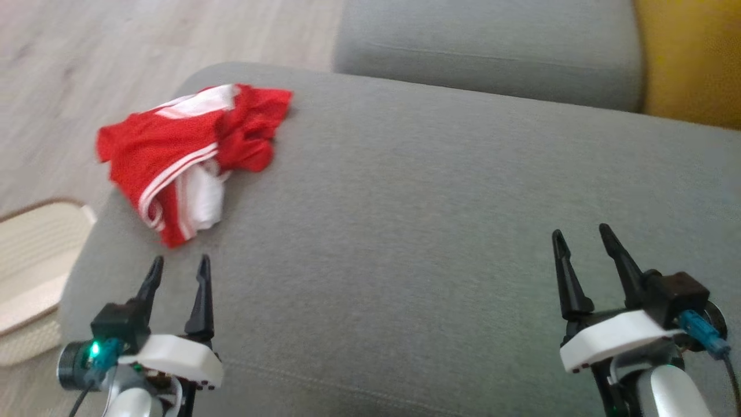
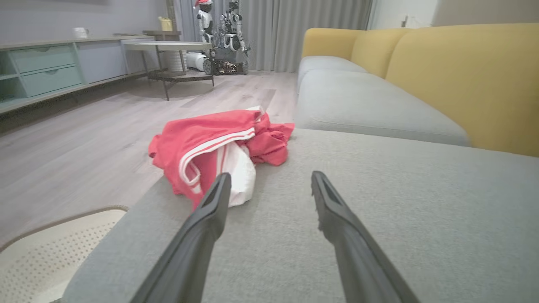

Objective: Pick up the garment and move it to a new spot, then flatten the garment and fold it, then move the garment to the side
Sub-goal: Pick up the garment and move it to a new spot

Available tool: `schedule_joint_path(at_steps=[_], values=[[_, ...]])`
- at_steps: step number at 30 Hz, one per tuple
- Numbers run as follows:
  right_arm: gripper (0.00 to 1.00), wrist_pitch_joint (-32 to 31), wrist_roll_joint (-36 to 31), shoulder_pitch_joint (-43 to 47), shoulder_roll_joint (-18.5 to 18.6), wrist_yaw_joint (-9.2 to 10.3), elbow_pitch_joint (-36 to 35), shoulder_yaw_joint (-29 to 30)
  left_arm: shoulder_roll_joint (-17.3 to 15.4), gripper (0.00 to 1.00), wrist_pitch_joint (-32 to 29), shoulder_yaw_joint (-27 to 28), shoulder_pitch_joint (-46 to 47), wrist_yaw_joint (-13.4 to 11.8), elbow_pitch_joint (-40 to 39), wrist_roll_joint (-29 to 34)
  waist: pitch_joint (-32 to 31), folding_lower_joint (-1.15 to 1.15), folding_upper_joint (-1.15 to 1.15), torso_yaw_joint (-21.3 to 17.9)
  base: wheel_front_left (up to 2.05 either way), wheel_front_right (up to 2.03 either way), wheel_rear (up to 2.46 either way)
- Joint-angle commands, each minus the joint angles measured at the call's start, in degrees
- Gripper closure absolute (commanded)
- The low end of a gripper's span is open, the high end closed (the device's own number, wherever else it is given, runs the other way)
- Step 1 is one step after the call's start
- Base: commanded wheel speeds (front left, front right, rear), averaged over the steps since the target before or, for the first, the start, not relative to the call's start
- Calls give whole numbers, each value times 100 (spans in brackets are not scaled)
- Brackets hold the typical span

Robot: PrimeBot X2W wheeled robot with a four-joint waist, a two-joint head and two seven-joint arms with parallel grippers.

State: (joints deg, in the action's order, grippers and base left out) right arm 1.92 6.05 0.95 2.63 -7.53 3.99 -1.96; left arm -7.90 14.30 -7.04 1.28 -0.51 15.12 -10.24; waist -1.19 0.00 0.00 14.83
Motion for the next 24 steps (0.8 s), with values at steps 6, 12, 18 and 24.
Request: schedule_joint_path(at_steps=[6, 12, 18, 24], values=[[0, -49, 77, -128, 25, 4, -284, -233, -91, 0, 70, 308, 238, -51, -191, -29, -3, 0, 0, 653, 0, 0, 0], [0, -70, 94, -140, 25, 4, -282, -263, -92, 0, 70, 368, 208, -45, -203, -35, -8, 0, 0, 798, 0, 0, 0], [0, -80, 86, -127, 25, 4, -286, -260, -56, 0, 70, 385, 211, -45, -203, -15, -1, 0, 0, 820, 0, 0, 0], [0, -88, 109, -117, 25, 4, -284, -245, -45, 0, 70, 386, 233, -23, -202, 6, 6, 0, 0, 839, 0, 0, 0]])
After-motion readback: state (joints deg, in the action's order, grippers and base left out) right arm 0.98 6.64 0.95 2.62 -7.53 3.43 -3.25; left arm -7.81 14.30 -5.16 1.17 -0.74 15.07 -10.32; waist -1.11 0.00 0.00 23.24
